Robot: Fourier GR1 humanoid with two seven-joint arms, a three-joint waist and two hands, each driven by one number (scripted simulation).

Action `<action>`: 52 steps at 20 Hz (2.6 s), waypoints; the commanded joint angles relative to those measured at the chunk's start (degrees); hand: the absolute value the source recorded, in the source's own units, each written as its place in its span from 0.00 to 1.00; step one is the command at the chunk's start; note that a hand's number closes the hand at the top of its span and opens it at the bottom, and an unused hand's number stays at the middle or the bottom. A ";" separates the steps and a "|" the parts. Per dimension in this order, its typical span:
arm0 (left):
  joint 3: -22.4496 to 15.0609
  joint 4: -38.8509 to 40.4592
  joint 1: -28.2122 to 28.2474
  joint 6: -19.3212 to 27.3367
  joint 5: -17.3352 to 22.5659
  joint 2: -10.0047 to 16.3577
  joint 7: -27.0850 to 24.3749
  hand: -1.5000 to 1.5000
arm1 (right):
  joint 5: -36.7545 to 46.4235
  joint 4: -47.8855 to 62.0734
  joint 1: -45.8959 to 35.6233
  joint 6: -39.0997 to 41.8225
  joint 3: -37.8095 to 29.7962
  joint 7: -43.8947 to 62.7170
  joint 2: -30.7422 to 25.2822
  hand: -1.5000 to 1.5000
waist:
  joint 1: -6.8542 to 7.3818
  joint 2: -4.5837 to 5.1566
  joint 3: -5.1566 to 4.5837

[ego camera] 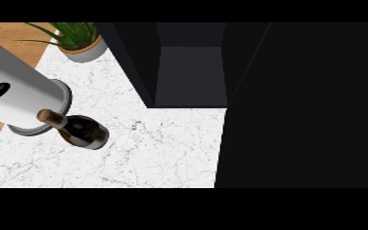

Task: Pick up the wine, place it into the cabinet and close the cabinet

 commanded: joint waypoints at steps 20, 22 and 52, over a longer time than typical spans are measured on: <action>3.63 0.38 -1.69 3.97 1.12 1.76 8.51 0.00 | 11.55 -13.91 -8.21 -12.62 12.20 20.77 -3.28 0.00 | -0.83 -0.16 -0.04; 3.77 2.24 1.44 -1.95 -0.67 -0.91 5.91 0.00 | 14.07 -11.07 -9.41 -13.85 14.98 17.58 -2.23 0.00 | -0.57 -0.16 -0.09; 4.08 34.55 -3.14 -16.73 -36.97 -9.61 -22.11 0.00 | 15.13 -11.09 -15.45 -24.53 17.88 20.93 -9.91 0.00 | -1.05 0.02 -0.11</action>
